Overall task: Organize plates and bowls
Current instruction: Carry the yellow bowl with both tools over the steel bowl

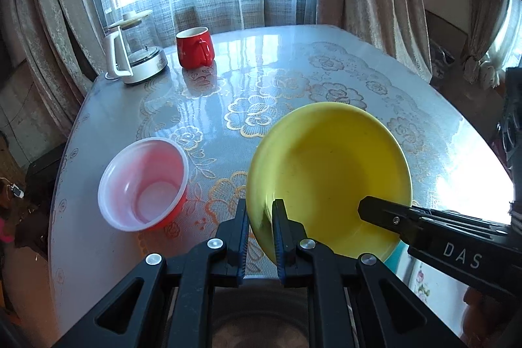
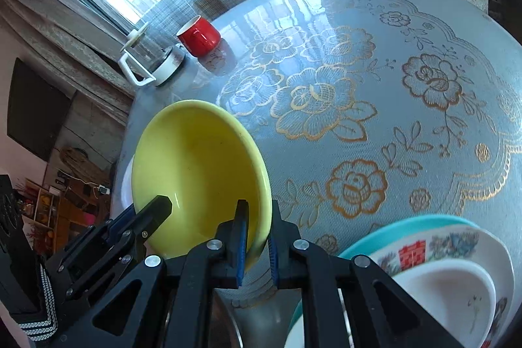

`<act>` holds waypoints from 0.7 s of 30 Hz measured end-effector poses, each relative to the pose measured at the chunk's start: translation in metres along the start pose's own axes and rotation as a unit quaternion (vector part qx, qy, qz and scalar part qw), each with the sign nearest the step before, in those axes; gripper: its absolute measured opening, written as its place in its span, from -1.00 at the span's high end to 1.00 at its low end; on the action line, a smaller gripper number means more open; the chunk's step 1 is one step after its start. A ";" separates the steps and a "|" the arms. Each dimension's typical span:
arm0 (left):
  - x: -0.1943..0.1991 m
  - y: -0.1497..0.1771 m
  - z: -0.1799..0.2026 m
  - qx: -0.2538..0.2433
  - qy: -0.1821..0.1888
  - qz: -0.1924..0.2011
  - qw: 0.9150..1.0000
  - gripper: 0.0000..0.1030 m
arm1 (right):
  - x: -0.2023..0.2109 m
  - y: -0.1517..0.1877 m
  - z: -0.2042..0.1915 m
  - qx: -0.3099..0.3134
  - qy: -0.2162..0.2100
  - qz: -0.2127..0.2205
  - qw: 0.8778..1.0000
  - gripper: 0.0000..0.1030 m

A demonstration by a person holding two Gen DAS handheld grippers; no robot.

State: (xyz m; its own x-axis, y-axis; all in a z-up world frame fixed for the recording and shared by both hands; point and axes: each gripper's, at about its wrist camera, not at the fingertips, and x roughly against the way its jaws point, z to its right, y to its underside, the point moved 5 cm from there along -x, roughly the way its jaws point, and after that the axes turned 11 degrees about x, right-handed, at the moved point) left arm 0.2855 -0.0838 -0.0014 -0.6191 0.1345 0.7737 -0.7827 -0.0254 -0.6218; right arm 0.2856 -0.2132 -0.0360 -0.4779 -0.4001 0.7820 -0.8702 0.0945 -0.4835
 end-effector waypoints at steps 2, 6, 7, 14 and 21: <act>0.008 0.003 -0.003 0.004 0.004 0.006 1.000 0.73 | 0.004 0.003 -0.003 0.001 -0.002 0.005 1.000 0.79; 0.023 0.009 -0.008 0.011 0.004 0.023 1.000 0.73 | 0.014 0.009 -0.011 0.003 -0.009 0.015 1.000 0.79; 0.028 0.011 -0.009 0.013 0.004 0.030 0.999 0.73 | 0.016 0.011 -0.013 0.003 -0.013 0.018 1.000 0.79; 0.054 0.026 -0.016 0.023 0.004 0.062 0.998 0.73 | 0.032 0.029 -0.026 0.001 -0.036 0.031 0.999 0.79; 0.068 0.041 -0.024 0.031 0.003 0.072 0.997 0.73 | 0.041 0.043 -0.034 0.002 -0.050 0.039 0.998 0.78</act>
State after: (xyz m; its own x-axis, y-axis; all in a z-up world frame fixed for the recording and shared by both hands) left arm 0.2132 -0.0525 0.0226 -0.7247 0.1304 0.6766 -0.6887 -0.1068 -0.7172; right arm 0.2244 -0.1950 -0.0111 -0.5299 -0.4812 0.6983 -0.8302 0.1264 -0.5429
